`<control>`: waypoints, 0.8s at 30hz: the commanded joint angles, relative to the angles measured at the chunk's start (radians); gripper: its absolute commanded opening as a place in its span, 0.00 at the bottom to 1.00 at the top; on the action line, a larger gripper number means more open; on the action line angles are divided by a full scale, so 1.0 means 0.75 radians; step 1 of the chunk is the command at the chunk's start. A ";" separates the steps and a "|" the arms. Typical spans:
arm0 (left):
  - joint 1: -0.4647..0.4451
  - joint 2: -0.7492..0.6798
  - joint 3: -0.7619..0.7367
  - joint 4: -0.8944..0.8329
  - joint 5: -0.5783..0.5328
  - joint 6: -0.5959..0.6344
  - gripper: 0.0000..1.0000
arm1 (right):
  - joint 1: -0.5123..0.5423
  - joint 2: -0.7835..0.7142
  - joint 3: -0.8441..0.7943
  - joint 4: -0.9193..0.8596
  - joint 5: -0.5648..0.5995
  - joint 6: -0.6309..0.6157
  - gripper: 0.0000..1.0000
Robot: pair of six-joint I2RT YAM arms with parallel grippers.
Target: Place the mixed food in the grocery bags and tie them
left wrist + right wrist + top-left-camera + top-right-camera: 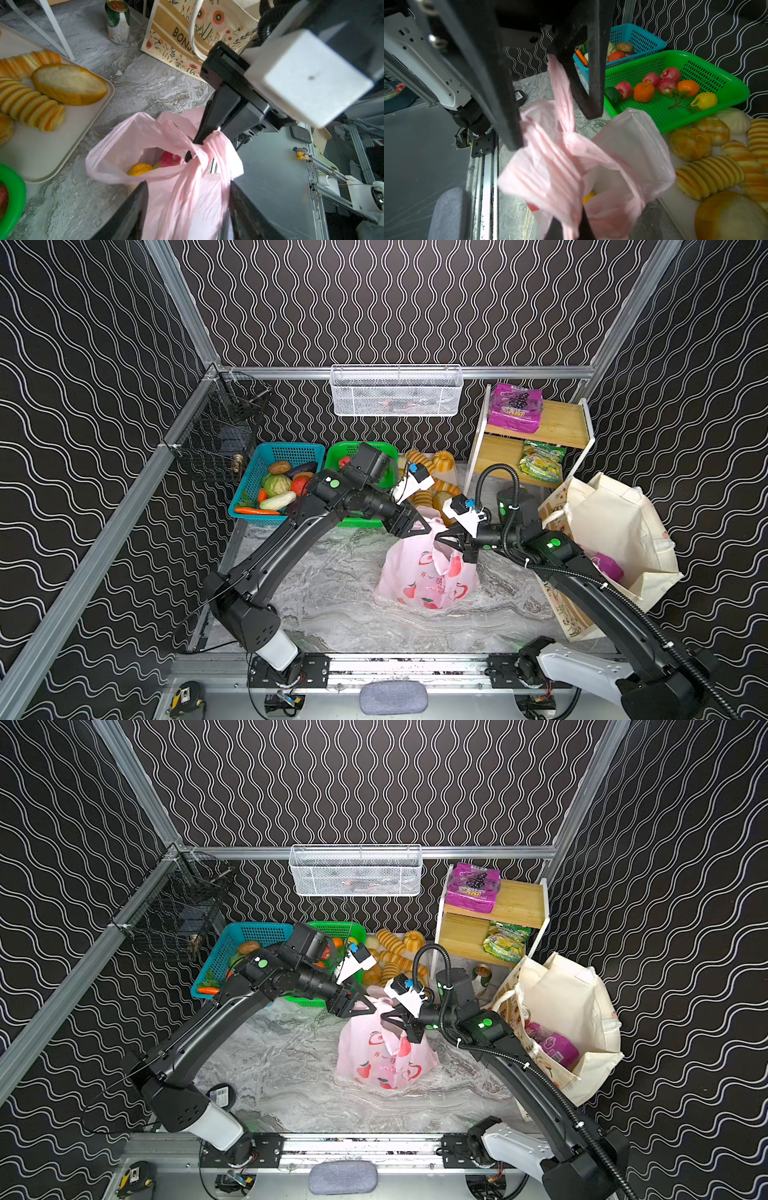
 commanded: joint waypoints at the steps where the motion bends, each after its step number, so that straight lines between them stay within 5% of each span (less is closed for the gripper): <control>1: -0.032 0.002 -0.011 0.079 -0.014 0.014 0.64 | -0.011 -0.004 0.015 -0.049 -0.059 -0.008 0.00; 7: -0.085 0.041 0.041 0.044 -0.185 0.063 0.66 | -0.042 0.019 0.051 -0.087 -0.190 -0.065 0.00; 13: -0.090 0.022 0.031 0.116 -0.140 0.016 0.75 | -0.047 0.046 0.079 -0.125 -0.133 -0.078 0.00; 17: -0.090 -0.036 -0.027 0.193 -0.133 -0.039 0.93 | -0.053 0.036 0.058 -0.088 -0.083 -0.052 0.00; 24: -0.148 0.034 -0.008 0.116 -0.241 -0.007 0.96 | -0.056 0.038 0.076 -0.085 -0.128 -0.061 0.00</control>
